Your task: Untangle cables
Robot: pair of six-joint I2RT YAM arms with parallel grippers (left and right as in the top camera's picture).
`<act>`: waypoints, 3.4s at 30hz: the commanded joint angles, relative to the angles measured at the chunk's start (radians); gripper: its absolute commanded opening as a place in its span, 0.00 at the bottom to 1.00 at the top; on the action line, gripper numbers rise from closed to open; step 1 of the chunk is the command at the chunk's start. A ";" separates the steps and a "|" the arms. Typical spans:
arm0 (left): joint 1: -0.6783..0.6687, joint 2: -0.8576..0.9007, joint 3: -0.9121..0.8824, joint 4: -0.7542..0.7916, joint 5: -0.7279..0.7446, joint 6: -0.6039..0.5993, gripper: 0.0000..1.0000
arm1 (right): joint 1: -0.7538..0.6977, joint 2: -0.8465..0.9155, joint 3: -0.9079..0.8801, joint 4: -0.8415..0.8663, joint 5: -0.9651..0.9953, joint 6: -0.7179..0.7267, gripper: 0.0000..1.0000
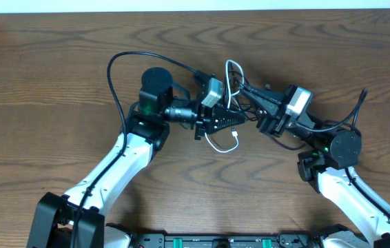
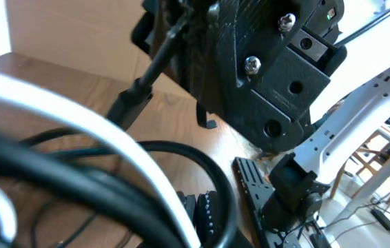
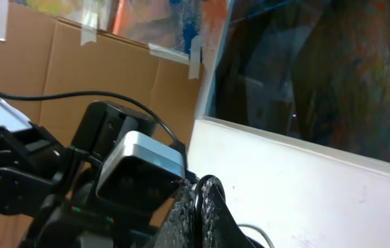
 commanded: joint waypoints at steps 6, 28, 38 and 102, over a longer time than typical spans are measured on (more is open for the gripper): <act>-0.017 -0.011 0.009 0.003 0.013 -0.005 0.08 | 0.018 0.000 0.007 0.006 0.056 0.115 0.01; -0.017 -0.011 0.009 0.003 0.014 -0.006 0.07 | 0.017 0.040 0.007 0.010 0.222 0.285 0.01; -0.035 -0.011 0.009 0.003 0.013 -0.005 0.07 | 0.017 0.040 0.007 0.071 0.267 0.285 0.01; 0.169 -0.011 0.009 0.188 0.093 -0.153 0.07 | -0.109 0.046 0.007 -0.204 0.106 0.468 0.99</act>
